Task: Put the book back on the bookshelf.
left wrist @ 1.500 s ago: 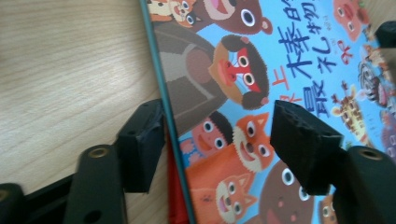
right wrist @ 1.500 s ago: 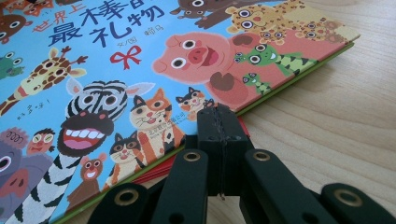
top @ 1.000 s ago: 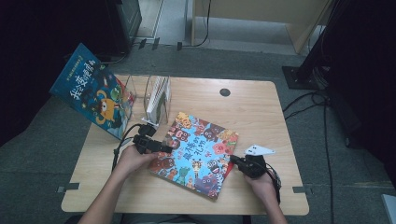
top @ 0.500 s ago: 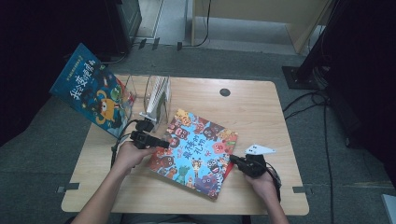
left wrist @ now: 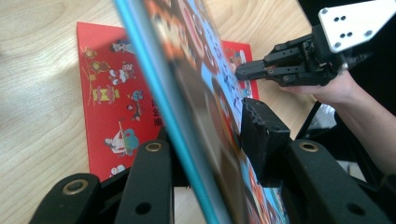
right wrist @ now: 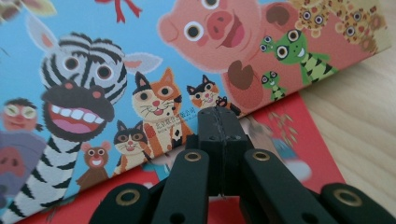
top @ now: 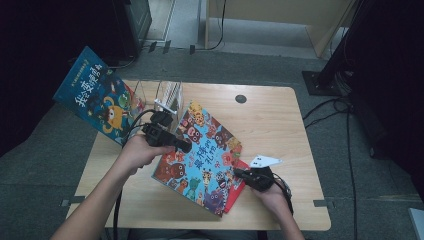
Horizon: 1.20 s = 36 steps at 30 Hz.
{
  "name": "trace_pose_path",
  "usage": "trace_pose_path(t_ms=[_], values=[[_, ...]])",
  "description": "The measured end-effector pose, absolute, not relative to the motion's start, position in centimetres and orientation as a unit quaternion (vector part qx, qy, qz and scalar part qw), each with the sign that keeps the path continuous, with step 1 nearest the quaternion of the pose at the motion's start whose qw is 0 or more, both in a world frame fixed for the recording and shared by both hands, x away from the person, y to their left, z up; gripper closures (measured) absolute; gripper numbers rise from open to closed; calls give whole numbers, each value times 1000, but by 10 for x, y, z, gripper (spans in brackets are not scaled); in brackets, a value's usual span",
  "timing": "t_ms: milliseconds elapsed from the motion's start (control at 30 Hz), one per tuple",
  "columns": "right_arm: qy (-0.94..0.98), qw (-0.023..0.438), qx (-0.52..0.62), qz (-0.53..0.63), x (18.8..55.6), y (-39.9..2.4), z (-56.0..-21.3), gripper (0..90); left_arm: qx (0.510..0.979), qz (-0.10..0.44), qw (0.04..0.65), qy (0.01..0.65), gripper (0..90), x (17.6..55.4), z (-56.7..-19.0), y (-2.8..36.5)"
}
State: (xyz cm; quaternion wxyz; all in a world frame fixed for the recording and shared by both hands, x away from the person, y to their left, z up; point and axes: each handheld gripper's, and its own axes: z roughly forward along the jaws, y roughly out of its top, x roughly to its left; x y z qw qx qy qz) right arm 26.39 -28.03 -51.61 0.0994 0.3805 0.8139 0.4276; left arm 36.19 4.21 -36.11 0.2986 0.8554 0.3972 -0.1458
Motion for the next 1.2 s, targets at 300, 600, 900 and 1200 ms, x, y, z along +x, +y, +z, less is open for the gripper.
trace_pose_path(t_ms=[300, 600, 900, 1200], values=[[821, 103, 365, 427, 270, -260, -516, 884, 863, -159, 270, 397, 739, 378, -339, 35], [836, 128, 350, 404, 272, -261, -510, 772, 876, -157, 235, 390, 813, 382, -312, 33], [817, 138, 374, 416, 272, -281, -507, 771, 891, -118, 207, 387, 813, 368, -287, 49], [815, 139, 375, 419, 275, -272, -507, 710, 874, -114, 229, 413, 810, 355, -279, 96]])
